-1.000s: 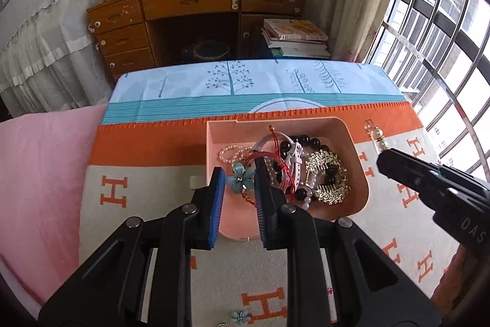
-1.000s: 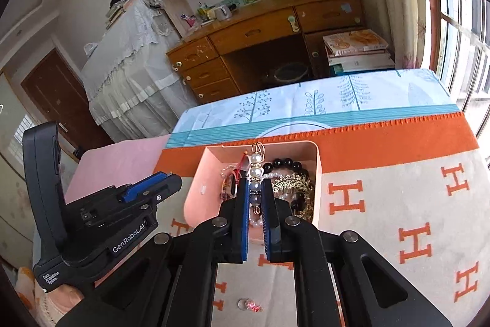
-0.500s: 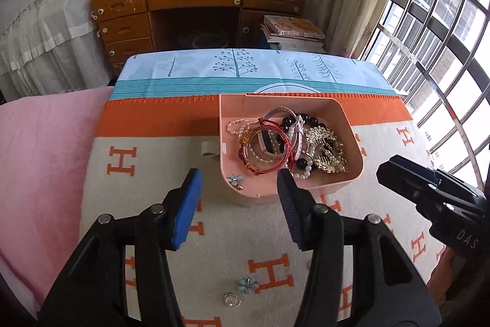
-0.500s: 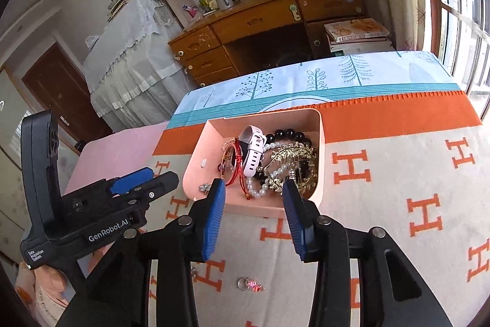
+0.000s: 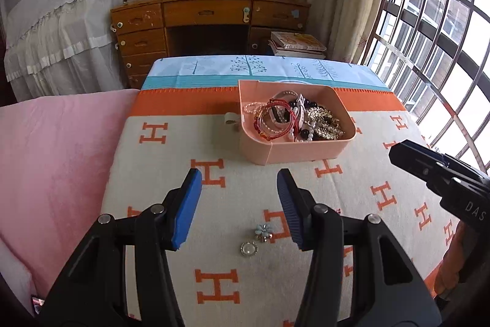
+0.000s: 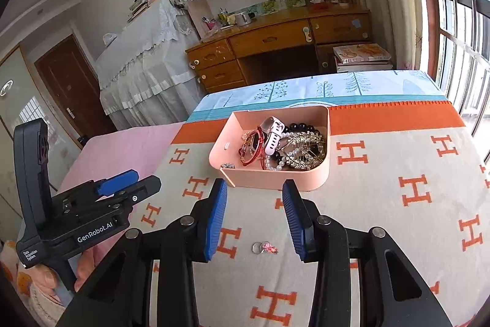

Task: Organize jewelry
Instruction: 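Lift both open tools out of the pink tray, then grasp the second blue flower charm with the left tool while the right tool grasps the pink charm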

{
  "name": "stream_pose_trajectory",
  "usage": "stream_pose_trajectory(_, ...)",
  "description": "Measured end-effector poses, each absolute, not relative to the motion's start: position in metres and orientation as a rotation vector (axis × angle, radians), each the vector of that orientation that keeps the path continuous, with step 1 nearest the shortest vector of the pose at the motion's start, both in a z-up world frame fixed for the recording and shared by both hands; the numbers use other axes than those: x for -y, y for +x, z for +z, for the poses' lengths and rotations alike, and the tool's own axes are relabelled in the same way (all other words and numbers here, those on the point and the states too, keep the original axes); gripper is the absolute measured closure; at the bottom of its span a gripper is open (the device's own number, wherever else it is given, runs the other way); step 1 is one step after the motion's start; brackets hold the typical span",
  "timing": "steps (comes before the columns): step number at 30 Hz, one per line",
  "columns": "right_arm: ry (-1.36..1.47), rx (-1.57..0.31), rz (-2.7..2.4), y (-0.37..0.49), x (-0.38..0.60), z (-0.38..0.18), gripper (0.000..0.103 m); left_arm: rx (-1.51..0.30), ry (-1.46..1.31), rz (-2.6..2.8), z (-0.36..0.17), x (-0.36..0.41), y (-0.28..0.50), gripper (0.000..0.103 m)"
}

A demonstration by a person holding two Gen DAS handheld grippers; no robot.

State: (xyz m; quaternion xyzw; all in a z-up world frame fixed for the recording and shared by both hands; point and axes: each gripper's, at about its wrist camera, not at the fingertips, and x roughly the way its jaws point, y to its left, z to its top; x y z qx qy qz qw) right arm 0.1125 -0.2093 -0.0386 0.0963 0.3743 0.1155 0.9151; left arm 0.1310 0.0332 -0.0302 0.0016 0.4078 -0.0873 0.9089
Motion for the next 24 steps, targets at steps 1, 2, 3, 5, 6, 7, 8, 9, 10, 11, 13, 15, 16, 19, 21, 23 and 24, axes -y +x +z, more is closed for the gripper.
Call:
stream_pose_trajectory(1, 0.194, -0.771, 0.240, 0.109, 0.210, -0.040, 0.065, -0.846, -0.001, -0.183, -0.035, -0.033, 0.128, 0.055)
stream_pose_trajectory(2, 0.188, -0.774, 0.251, 0.107, 0.209, -0.043, 0.067, -0.854, -0.007, -0.186, -0.039, -0.033, 0.125, 0.055)
stream_pose_trajectory(3, 0.182, -0.777, 0.256, 0.103, 0.213, -0.044, 0.067, -0.864, -0.015, -0.190, -0.044, -0.035, 0.123, 0.055)
stream_pose_trajectory(5, 0.166, -0.779, 0.258, 0.098, 0.214, -0.050, 0.067, -0.881, -0.029, -0.201, -0.055, -0.036, 0.121, 0.055)
stream_pose_trajectory(6, 0.154, -0.781, 0.260, 0.096, 0.214, -0.052, 0.067, -0.889, -0.030, -0.201, -0.060, -0.037, 0.119, 0.055)
stream_pose_trajectory(7, 0.144, -0.786, 0.258, 0.095, 0.215, -0.055, 0.067, -0.897, -0.029, -0.199, -0.064, -0.037, 0.119, 0.055)
stream_pose_trajectory(8, 0.137, -0.791, 0.257, 0.094, 0.216, -0.057, 0.067, -0.903, -0.028, -0.201, -0.068, -0.038, 0.119, 0.055)
stream_pose_trajectory(9, 0.129, -0.797, 0.262, 0.094, 0.218, -0.059, 0.067, -0.907, -0.026, -0.203, -0.072, -0.038, 0.117, 0.055)
stream_pose_trajectory(10, 0.119, -0.803, 0.269, 0.095, 0.219, -0.061, 0.067, -0.911, -0.025, -0.206, -0.074, -0.038, 0.117, 0.055)
stream_pose_trajectory(11, 0.107, -0.807, 0.276, 0.097, 0.221, -0.061, 0.067, -0.914, -0.023, -0.211, -0.076, -0.038, 0.117, 0.055)
stream_pose_trajectory(13, 0.058, -0.820, 0.304, 0.099, 0.221, -0.065, 0.067, -0.920, -0.015, -0.226, -0.080, -0.036, 0.116, 0.055)
stream_pose_trajectory(15, 0.004, -0.836, 0.345, 0.102, 0.219, -0.068, 0.067, -0.925, -0.005, -0.248, -0.084, -0.033, 0.116, 0.055)
stream_pose_trajectory(16, -0.021, -0.843, 0.368, 0.103, 0.218, -0.071, 0.067, -0.932, 0.001, -0.260, -0.085, -0.030, 0.116, 0.055)
stream_pose_trajectory(19, -0.106, -0.866, 0.427, 0.105, 0.212, -0.083, 0.067, -0.957, 0.030, -0.282, -0.096, -0.021, 0.117, 0.055)
stream_pose_trajectory(21, -0.141, -0.889, 0.463, 0.107, 0.208, -0.092, 0.067, -0.975, 0.041, -0.288, -0.104, -0.016, 0.119, 0.055)
stream_pose_trajectory(23, -0.171, -0.899, 0.504, 0.108, 0.203, -0.100, 0.067, -0.992, 0.043, -0.293, -0.111, -0.012, 0.122, 0.055)
stream_pose_trajectory(24, -0.191, -0.898, 0.521, 0.109, 0.201, -0.104, 0.067, -0.999, 0.043, -0.294, -0.114, -0.011, 0.124, 0.055)
